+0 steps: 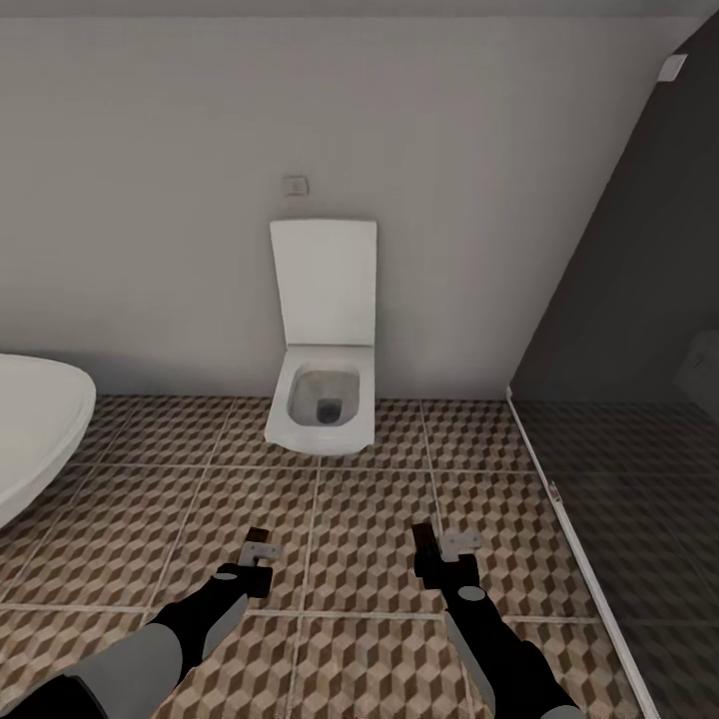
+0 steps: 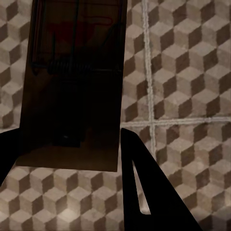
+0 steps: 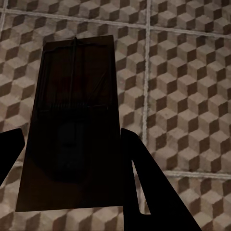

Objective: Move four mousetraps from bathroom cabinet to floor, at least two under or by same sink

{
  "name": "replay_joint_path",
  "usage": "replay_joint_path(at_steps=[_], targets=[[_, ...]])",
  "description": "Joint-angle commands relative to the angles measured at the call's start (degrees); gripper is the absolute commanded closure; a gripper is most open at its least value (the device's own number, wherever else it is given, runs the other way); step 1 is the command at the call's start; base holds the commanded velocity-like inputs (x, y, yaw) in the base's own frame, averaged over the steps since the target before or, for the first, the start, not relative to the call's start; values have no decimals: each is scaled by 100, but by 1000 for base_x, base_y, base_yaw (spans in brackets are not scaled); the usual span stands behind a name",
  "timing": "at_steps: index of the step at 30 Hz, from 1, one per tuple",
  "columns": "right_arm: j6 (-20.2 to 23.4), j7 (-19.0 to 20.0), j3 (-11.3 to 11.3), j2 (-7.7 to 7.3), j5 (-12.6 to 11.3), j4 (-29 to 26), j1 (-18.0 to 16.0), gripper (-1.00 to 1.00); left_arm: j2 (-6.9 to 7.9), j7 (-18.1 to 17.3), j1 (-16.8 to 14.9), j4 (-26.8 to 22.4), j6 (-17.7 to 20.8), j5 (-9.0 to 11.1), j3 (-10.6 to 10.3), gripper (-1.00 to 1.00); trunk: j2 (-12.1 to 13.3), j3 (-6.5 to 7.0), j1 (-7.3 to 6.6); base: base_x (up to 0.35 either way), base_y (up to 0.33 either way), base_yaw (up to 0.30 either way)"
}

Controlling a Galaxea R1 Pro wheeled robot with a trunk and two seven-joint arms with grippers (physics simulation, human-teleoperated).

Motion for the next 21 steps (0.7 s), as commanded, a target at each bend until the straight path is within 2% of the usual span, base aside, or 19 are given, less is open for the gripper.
replay_joint_path(at_steps=[1, 21], targets=[[26, -48, 23, -4, -45, -9, -3, 100, 7, 56, -1, -21, 39, 25, -51, 100, -44, -32, 22, 0, 0, 0], [25, -47, 23, -4, -45, -9, -3, 100, 7, 56, -1, -19, 39, 25, -51, 100, -846, -571, 461, 0, 0, 0]])
